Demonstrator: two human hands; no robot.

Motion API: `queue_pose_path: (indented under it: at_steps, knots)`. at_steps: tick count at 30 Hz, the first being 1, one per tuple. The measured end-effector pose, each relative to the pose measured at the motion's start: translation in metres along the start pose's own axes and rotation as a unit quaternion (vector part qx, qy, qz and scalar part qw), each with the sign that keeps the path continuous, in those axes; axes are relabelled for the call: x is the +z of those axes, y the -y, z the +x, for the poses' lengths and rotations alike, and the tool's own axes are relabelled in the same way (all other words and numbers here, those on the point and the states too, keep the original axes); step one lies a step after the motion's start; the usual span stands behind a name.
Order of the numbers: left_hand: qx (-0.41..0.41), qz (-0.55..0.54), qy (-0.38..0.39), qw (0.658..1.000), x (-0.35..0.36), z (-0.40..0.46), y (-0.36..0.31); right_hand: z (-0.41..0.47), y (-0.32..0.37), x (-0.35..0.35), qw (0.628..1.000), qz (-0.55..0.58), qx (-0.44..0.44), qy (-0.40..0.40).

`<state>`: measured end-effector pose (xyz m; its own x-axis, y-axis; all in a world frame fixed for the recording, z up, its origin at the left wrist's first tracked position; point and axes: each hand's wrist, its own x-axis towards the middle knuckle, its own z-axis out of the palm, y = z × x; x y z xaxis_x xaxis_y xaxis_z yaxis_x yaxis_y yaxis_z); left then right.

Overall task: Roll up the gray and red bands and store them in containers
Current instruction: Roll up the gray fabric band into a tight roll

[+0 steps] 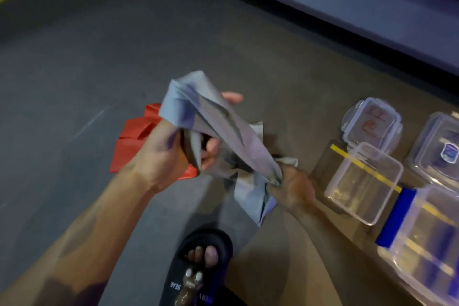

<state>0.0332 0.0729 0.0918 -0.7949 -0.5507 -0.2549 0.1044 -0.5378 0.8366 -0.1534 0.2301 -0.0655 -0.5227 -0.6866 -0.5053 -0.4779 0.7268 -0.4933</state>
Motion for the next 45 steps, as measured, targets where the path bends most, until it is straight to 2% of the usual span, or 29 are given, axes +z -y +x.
queue_pose_path:
  at_steps: [2, 4, 7, 8, 10, 11, 13, 17, 19, 20, 21, 23, 24, 25, 27, 29, 33, 35, 36, 38, 39, 41, 42, 43, 45]
  knots:
    - [-0.010, 0.188, -0.059, 0.980, -0.003, -0.005, 0.002, 0.001, -0.005, -0.012, 0.995, 0.088, -0.016, -0.040]
    - [-0.008, 0.395, -0.078, 0.916, -0.010, -0.007, 0.004, 0.006, 0.003, -0.039, 0.977, 0.177, -0.033, -0.118]
    - [-0.029, 0.562, -0.062, 0.824, -0.027, -0.009, 0.015, 0.019, 0.041, -0.100, 0.919, 0.296, -0.094, -0.242]
    - [-0.035, 0.588, -0.051, 0.806, -0.031, -0.011, 0.020, 0.024, 0.057, -0.119, 0.898, 0.332, -0.125, -0.260]
    - [-0.068, 0.590, -0.049, 0.803, -0.034, -0.014, 0.029, 0.037, 0.085, -0.148, 0.862, 0.404, -0.180, -0.249]
    - [-0.082, 0.592, -0.060, 0.800, -0.034, -0.014, 0.032, 0.042, 0.094, -0.153, 0.858, 0.422, -0.193, -0.220]
    - [-0.077, 0.588, -0.084, 0.801, -0.033, -0.013, 0.035, 0.047, 0.103, -0.152, 0.880, 0.396, -0.197, -0.174]
    - [-0.057, 0.497, -0.110, 0.859, -0.014, -0.010, 0.025, 0.050, 0.065, -0.114, 0.923, 0.338, -0.097, -0.159]
    - [-0.070, 0.438, -0.082, 0.893, -0.003, -0.010, 0.017, 0.058, 0.040, -0.095, 0.947, 0.265, -0.014, -0.178]
    - [-0.077, 0.413, -0.053, 0.906, 0.004, -0.010, 0.013, 0.057, 0.034, -0.088, 0.954, 0.246, 0.038, -0.164]
    - [-0.085, 0.398, -0.022, 0.913, 0.009, -0.010, 0.010, 0.056, 0.029, -0.080, 0.957, 0.253, 0.081, -0.114]
    - [-0.094, 0.381, 0.056, 0.918, 0.022, -0.010, 0.005, 0.041, 0.035, -0.067, 0.937, 0.309, 0.139, 0.082]
    - [-0.088, 0.399, 0.106, 0.907, 0.027, -0.008, 0.006, 0.030, 0.043, -0.065, 0.908, 0.362, 0.132, 0.165]
    - [-0.078, 0.434, 0.152, 0.885, 0.033, -0.005, 0.008, 0.024, 0.053, -0.065, 0.874, 0.430, 0.108, 0.199]
    - [-0.085, 0.510, 0.187, 0.835, 0.037, -0.001, 0.017, 0.020, 0.074, -0.077, 0.806, 0.559, 0.076, 0.179]
    - [-0.115, 0.556, 0.146, 0.810, 0.026, 0.002, 0.035, 0.022, 0.088, -0.095, 0.761, 0.629, 0.064, 0.147]
    - [-0.164, 0.546, 0.032, 0.821, -0.014, 0.002, 0.071, 0.023, 0.104, -0.152, 0.684, 0.722, -0.014, 0.102]
    - [-0.190, 0.555, 0.024, 0.810, -0.031, -0.005, 0.085, 0.017, 0.110, -0.177, 0.666, 0.738, -0.072, 0.084]
    - [-0.172, 0.592, 0.027, 0.787, -0.039, -0.009, 0.093, 0.013, 0.112, -0.187, 0.666, 0.738, -0.091, 0.062]
    - [-0.061, 0.692, 0.015, 0.719, -0.060, -0.016, 0.113, 0.004, 0.112, -0.202, 0.666, 0.735, -0.124, 0.013]
    - [-0.026, 0.704, -0.009, 0.709, -0.069, -0.020, 0.119, 0.005, 0.109, -0.205, 0.666, 0.734, -0.132, -0.006]
    - [-0.064, 0.638, -0.074, 0.764, -0.077, -0.025, 0.119, 0.014, 0.106, -0.205, 0.662, 0.738, -0.129, -0.031]
    - [-0.095, 0.582, -0.110, 0.800, -0.077, -0.026, 0.116, 0.021, 0.104, -0.202, 0.676, 0.726, -0.117, -0.044]
    - [-0.121, 0.519, -0.139, 0.834, -0.073, -0.026, 0.112, 0.028, 0.101, -0.195, 0.712, 0.693, -0.095, -0.055]
    - [-0.171, 0.385, -0.158, 0.893, -0.058, -0.026, 0.097, 0.041, 0.088, -0.171, 0.829, 0.558, -0.014, -0.025]
